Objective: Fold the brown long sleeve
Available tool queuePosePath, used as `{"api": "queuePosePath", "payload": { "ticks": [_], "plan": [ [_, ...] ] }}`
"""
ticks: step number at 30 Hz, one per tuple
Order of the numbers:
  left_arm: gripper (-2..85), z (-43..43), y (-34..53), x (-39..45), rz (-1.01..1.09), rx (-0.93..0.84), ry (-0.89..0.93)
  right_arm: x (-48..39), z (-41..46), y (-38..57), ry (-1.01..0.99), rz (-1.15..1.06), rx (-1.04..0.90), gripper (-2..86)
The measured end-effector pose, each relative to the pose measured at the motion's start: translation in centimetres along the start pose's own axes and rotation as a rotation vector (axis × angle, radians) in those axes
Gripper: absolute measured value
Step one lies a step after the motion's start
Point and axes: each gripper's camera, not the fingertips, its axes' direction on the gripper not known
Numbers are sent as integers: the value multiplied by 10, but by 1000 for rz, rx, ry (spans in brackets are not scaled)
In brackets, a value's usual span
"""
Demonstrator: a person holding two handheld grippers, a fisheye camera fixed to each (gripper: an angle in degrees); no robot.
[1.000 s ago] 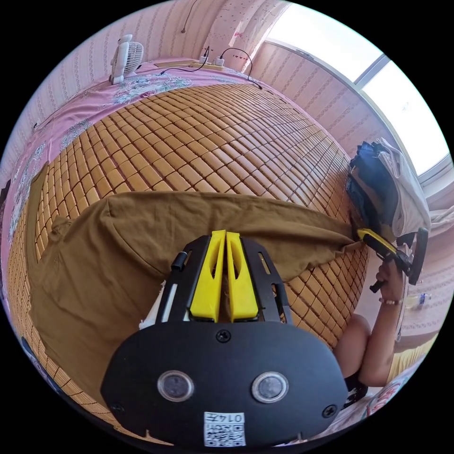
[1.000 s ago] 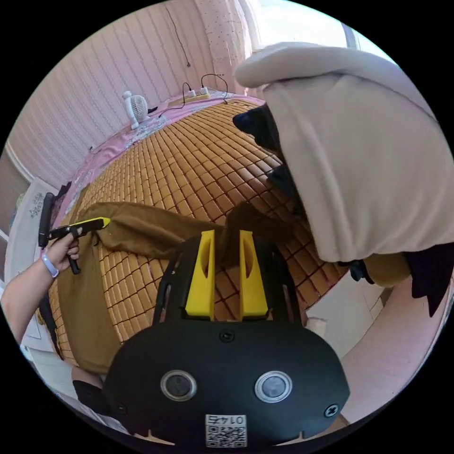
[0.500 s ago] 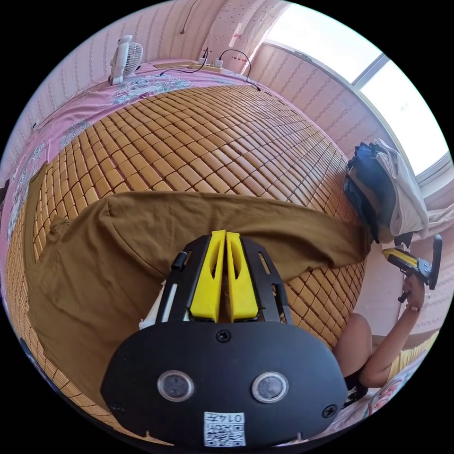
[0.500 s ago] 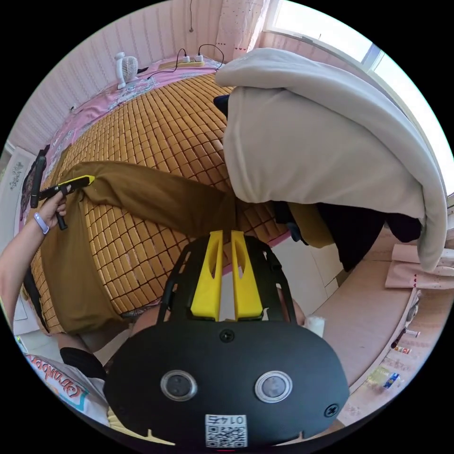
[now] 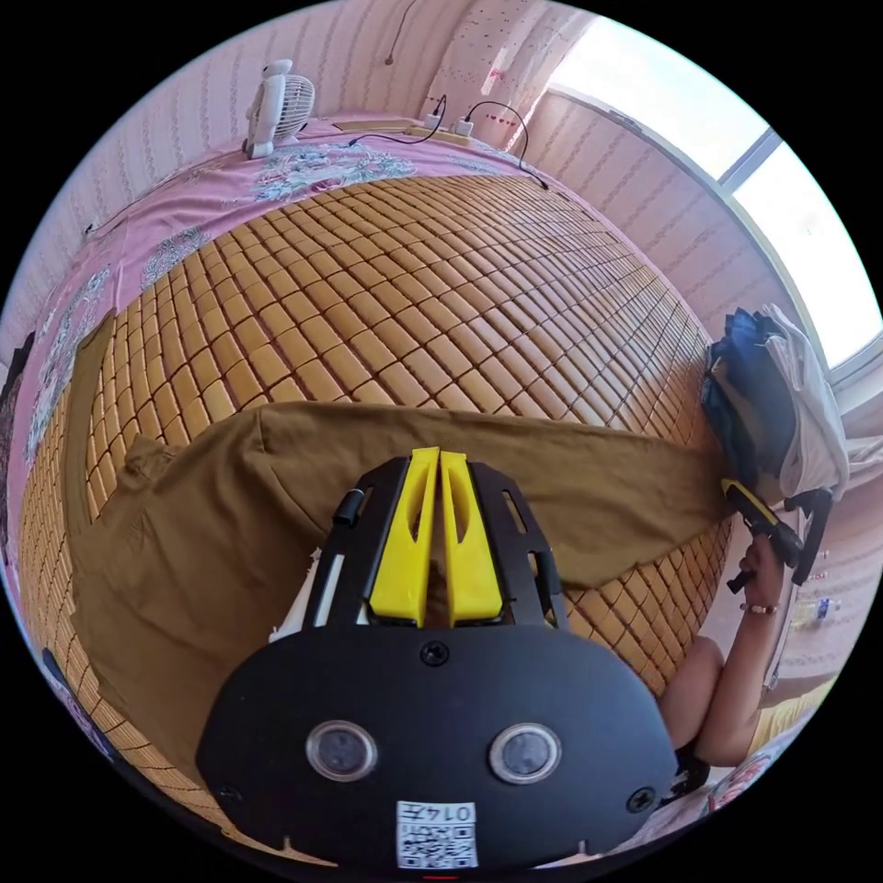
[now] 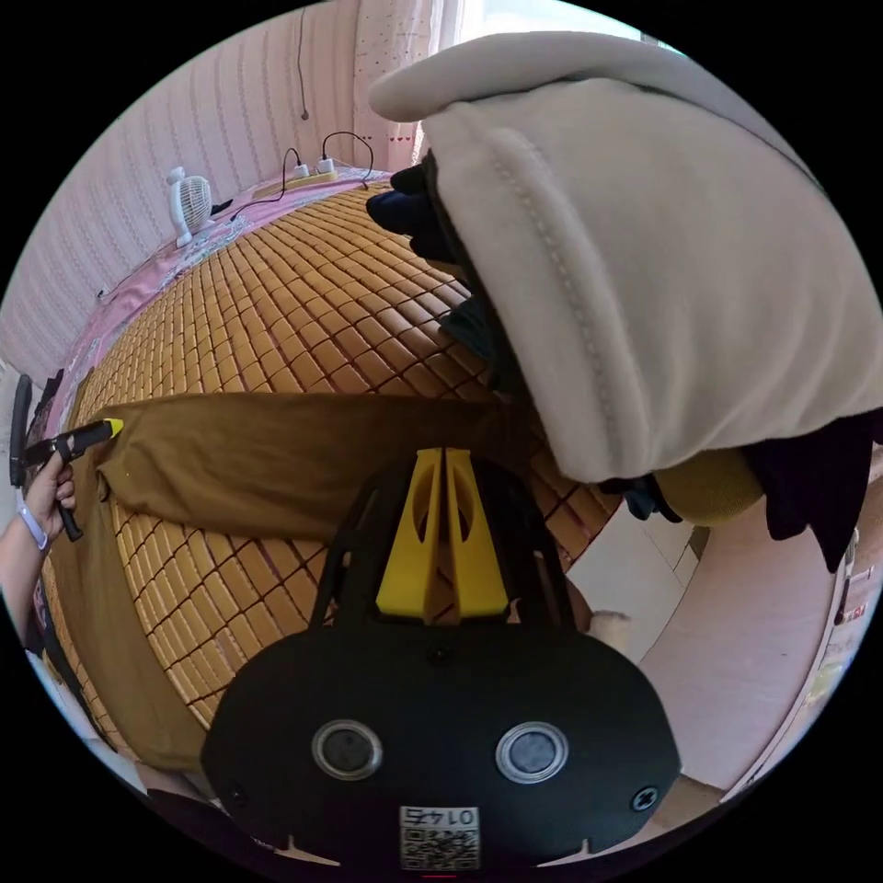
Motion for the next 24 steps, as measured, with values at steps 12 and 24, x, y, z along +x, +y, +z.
{"api": "queuePosePath", "payload": {
  "ticks": [12, 24],
  "plan": [
    [-10, -9, 23, -13, -67, 16, 74, 8, -9, 3, -62, 78, 71, -5],
    [-10, -111, 92, -10, -63, 223, 132, -35, -31, -9, -176, -117, 176, -6]
  ]
}}
